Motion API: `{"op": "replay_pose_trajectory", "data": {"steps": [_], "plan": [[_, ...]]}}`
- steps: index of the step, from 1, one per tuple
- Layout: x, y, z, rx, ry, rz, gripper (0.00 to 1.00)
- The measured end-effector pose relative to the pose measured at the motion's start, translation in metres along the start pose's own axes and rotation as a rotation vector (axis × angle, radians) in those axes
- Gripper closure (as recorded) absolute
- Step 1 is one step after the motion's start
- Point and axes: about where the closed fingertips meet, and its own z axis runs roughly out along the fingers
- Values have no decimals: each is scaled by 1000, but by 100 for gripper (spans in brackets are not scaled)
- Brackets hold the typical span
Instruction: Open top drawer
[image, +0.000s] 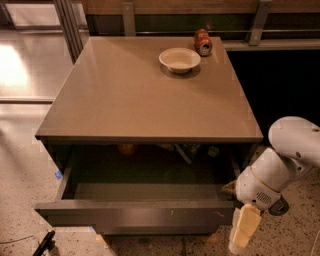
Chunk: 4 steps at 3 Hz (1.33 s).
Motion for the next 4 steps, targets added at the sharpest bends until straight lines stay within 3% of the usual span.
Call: {"op": "replay_pose_trajectory", "data": {"steps": [4], "plan": [[46,40,10,-24,17,-6,0]]}}
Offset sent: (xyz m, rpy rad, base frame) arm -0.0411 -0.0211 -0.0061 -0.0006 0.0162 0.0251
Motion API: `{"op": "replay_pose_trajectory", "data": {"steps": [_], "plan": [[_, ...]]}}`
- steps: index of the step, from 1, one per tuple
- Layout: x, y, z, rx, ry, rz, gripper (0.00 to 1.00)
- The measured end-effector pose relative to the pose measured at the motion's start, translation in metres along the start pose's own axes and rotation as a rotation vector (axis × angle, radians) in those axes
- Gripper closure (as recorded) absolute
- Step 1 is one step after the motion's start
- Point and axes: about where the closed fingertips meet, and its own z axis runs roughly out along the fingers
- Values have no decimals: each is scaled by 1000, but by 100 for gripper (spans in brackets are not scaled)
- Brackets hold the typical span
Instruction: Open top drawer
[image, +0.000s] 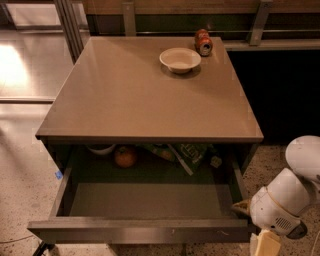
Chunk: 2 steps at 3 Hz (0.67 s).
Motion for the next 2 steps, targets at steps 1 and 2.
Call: {"op": "replay_pose_trajectory", "data": {"steps": [1,2], "plan": [[0,0,0,0,0,0,0],[4,5,2,0,-5,5,0]]}}
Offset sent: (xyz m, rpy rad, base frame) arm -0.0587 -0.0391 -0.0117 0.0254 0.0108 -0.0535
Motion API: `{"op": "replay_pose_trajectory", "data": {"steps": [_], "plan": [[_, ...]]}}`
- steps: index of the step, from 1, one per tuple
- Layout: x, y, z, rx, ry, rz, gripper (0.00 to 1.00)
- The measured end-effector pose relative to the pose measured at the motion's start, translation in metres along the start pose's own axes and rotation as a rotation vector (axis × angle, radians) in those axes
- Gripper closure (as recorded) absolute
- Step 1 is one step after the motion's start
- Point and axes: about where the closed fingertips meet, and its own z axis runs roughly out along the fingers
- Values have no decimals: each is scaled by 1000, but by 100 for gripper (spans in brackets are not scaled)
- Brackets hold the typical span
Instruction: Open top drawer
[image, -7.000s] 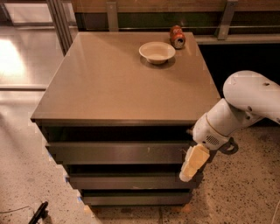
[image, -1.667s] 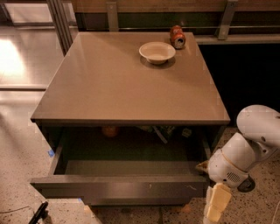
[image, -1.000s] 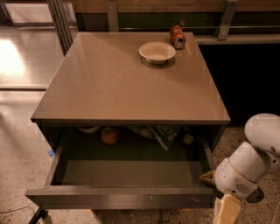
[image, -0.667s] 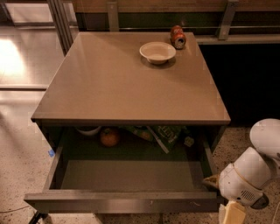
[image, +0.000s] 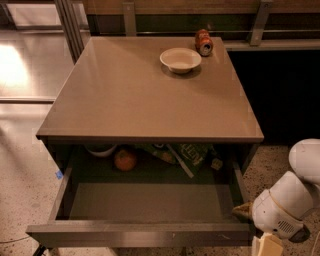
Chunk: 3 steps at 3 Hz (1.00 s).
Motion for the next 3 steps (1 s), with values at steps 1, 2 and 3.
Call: {"op": "replay_pose_trajectory", "data": {"steps": [1,2,3], "plan": [[-1,2,1,1,-1,4,0],[-3,2,1,1,-1,4,0],[-3,2,1,1,-1,4,0]]}}
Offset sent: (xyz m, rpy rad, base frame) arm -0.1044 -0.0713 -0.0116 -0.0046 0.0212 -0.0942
